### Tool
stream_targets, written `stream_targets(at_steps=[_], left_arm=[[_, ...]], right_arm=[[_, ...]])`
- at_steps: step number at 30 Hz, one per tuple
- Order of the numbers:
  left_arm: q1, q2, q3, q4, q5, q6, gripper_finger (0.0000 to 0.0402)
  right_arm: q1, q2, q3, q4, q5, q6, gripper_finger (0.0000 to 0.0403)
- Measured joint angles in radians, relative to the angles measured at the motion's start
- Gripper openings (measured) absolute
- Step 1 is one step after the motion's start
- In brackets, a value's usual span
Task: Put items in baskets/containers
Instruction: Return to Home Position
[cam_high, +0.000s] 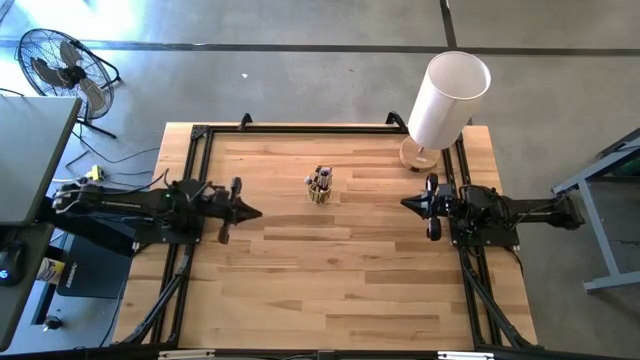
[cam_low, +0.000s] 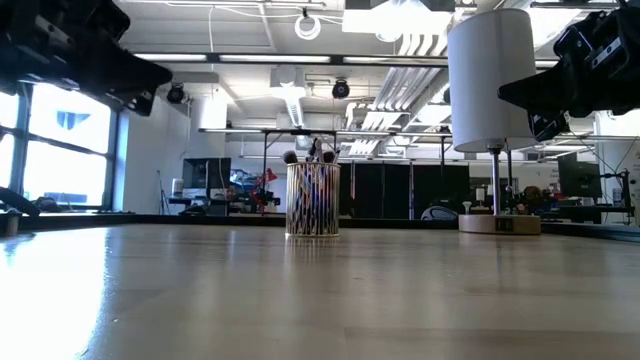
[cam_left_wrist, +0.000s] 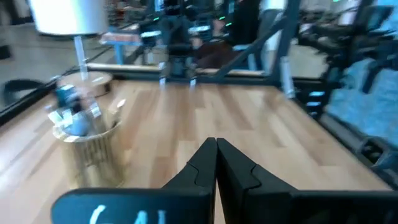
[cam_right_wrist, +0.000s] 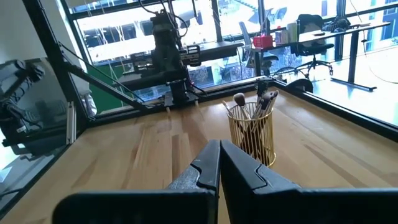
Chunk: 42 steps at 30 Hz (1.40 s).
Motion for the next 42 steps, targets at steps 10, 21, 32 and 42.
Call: stream_targets(at_steps=[10,21,32,42], left_arm=[[-0.003,-0.38,-0.066,-0.215,-0.066,0.052,0.0],[-0.003,-0.393,-0.118,-0.183,-0.065,0.079,0.0],[-0.003,-0.391,-0.116,-0.212,-0.097,0.071,0.0],[-0.003,-0.391,-0.117,-0.212,-0.097,0.071,0.0001]], right_arm=[[0.0,0.0,0.0,0.0,0.0,0.0,0.0008],[0.0,0.0,0.0,0.001,0.004,0.0,0.0007],[0.0,0.0,0.0,0.0,0.003,0.0,0.0007],[0.0,0.0,0.0,0.0,0.003,0.0,0.0007]])
